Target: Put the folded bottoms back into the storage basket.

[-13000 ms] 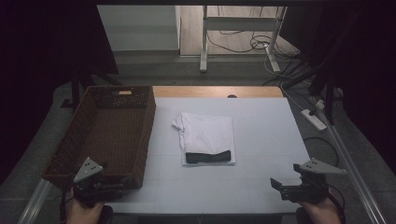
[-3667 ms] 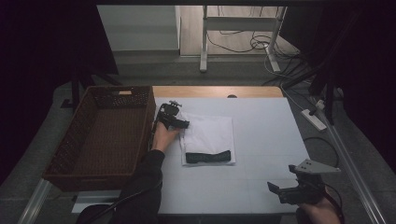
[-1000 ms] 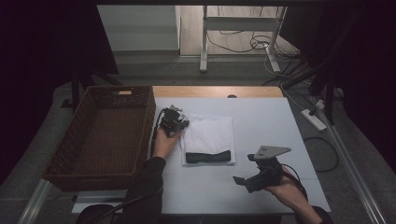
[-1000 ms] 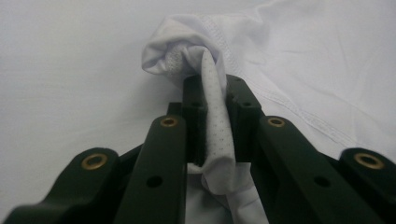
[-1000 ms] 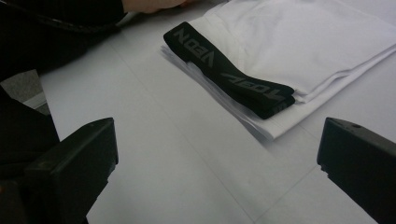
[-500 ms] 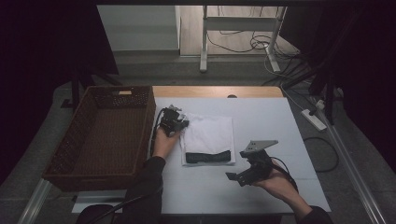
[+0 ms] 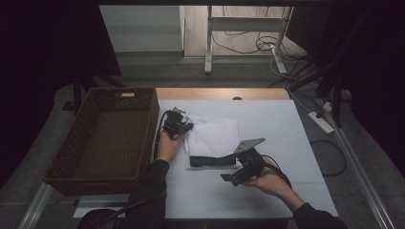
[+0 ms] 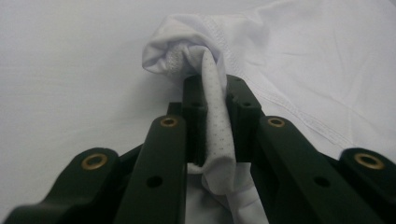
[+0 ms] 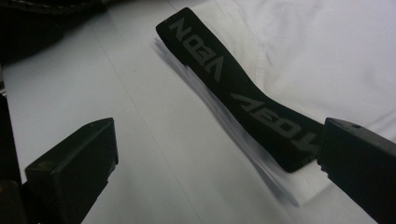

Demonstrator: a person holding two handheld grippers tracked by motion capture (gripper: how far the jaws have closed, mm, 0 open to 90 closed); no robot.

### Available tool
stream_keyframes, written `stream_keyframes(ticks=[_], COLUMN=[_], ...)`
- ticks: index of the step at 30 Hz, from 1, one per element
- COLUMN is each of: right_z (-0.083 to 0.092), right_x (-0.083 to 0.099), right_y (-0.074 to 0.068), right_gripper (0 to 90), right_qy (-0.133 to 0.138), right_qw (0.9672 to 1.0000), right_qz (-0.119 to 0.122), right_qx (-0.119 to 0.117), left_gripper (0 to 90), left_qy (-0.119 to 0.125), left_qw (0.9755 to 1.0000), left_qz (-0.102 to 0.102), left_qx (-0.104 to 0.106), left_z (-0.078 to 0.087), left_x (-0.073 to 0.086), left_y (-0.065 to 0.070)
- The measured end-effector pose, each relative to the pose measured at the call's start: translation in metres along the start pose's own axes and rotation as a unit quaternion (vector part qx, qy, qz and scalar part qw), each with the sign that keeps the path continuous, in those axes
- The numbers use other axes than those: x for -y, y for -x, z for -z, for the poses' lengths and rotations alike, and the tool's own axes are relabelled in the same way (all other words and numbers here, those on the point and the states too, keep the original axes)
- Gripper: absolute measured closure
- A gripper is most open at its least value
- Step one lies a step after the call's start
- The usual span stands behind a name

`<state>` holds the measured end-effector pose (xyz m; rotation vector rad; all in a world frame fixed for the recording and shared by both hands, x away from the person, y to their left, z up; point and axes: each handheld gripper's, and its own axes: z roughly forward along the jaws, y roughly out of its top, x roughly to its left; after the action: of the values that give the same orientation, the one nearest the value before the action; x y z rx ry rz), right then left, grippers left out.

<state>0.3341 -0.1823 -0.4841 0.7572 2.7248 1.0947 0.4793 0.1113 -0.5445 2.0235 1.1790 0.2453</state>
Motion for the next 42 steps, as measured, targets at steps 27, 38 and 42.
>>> stream_keyframes(ticks=[27,38,42], right_z=[-0.071,-0.078,-0.077], right_x=[-0.026,-0.028,-0.029], right_y=[0.004,0.004,0.003], right_gripper=[2.2,10.5,20.5], right_qy=[-0.061,-0.073,-0.085], right_qw=[0.9968,0.9944,0.9899], right_qz=[0.04,0.076,0.113], right_qx=[-0.032,-0.007,0.014], left_gripper=[79.0,79.0,79.0], left_qy=[0.001,0.002,0.002], left_qw=[1.0,1.0,1.0], left_qz=[0.001,0.001,0.002], left_qx=[-0.001,-0.002,-0.002], left_z=[0.0,0.0,0.0], left_x=[0.0,0.001,0.001], left_y=[0.0,0.001,0.001])
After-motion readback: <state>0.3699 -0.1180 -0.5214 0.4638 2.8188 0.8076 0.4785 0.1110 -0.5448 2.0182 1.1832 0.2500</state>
